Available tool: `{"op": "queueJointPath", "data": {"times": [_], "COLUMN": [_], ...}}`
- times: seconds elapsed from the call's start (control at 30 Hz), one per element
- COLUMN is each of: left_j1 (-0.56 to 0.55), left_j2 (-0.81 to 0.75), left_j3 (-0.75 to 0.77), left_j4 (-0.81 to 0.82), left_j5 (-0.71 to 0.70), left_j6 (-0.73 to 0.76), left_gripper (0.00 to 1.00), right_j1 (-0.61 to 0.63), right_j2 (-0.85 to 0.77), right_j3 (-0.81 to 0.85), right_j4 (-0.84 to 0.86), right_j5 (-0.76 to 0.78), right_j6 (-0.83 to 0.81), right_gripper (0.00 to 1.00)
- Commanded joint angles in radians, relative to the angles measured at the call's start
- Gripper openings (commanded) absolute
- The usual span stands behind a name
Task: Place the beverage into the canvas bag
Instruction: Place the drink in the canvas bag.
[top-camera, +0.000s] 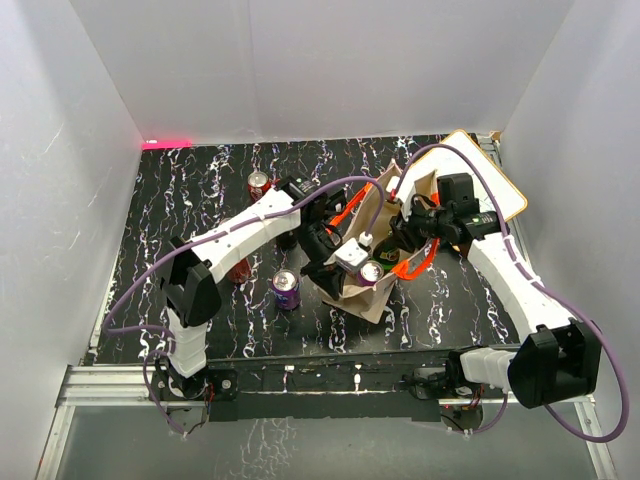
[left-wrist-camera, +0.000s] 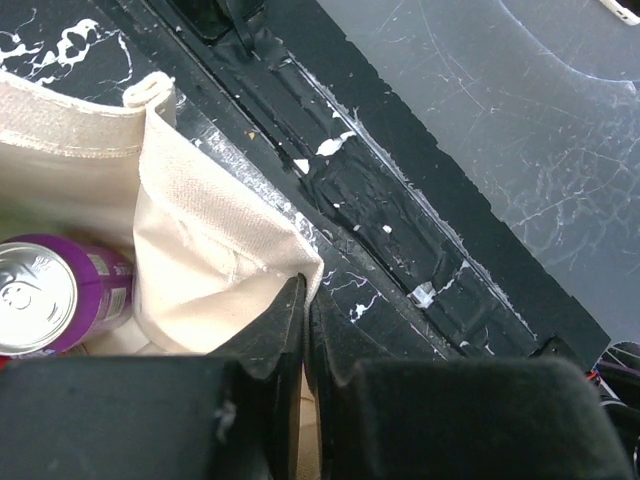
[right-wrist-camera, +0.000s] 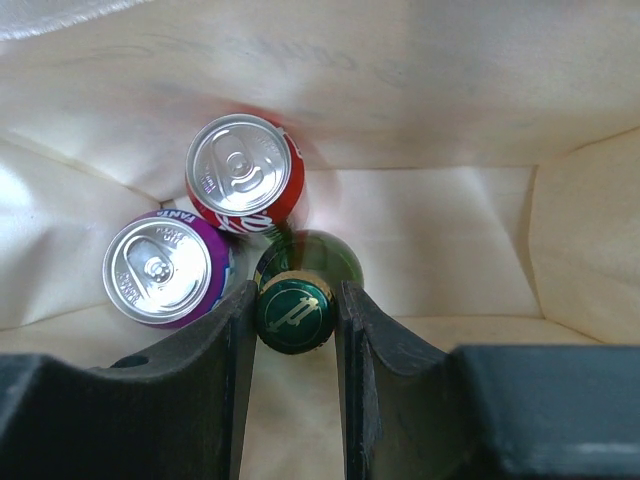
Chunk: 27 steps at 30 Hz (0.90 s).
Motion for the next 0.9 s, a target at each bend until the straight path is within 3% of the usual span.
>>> {"op": "queueJointPath", "data": {"times": [0.0, 0.23, 0.57, 0.87], "left_j1": [-0.003, 0.008, 0.026, 0.03], "left_j2": [0.045, 0.041, 0.066, 0.071], "left_j3": [-0.033, -0.023, 0.006, 0.014], "left_j4": [0.018, 0.017, 0.017, 0.018], "left_j5": [0.008, -0.014, -0.028, -0.035], "left_j6": [0.149, 0.165, 0.183, 0.171], "left_gripper": [0.04, 0.16, 0.15, 0.16], "right_j1": [0.003, 0.004, 0.013, 0.075], "right_j2": [0.007, 0.039, 0.122, 0.106], "right_j3": [0.015, 0.081, 0.255, 0.245], "right_j4": [-0.202, -0.274, -0.418, -0.385], "right_j5": [-0.034, -0.035, -0.136, -0.198], "right_j6": [-0.11, -0.157, -0.184, -0.138], "right_gripper": [0.08, 0.08, 0.08, 0.08]}}
